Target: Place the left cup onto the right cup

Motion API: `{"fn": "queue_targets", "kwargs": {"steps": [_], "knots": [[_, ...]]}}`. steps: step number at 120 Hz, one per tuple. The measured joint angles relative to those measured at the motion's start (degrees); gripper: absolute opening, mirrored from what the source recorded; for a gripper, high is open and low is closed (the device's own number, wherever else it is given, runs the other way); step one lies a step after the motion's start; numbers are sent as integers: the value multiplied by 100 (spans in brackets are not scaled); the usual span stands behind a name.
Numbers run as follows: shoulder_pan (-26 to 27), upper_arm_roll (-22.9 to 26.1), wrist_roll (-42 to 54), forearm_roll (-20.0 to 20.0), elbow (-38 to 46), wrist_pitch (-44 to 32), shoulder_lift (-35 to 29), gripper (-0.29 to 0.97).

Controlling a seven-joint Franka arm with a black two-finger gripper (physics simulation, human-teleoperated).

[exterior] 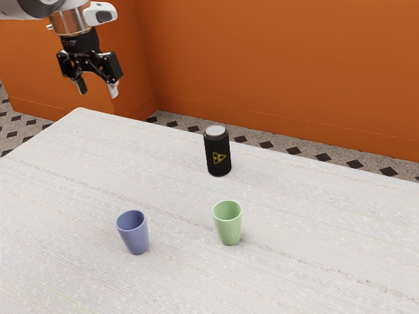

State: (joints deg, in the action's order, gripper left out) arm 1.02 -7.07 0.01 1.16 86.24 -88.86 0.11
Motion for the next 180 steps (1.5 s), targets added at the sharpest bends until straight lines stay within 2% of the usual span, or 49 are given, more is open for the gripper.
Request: {"fn": "queue_targets", "kwargs": {"steps": [27,47,60,88,127,180], "knots": [[-95,1,35,23,106,8,-7,66],[-180,37,45,63,790,-207,-135,65],[-94,63,40,80,1379,-516,-253,66],[623,73,34,169,2453,-1382,-379,65],[473,96,2,292,3457,-2446,-383,65],[501,451,-169,416,4625,-3384,-626,65]]}}
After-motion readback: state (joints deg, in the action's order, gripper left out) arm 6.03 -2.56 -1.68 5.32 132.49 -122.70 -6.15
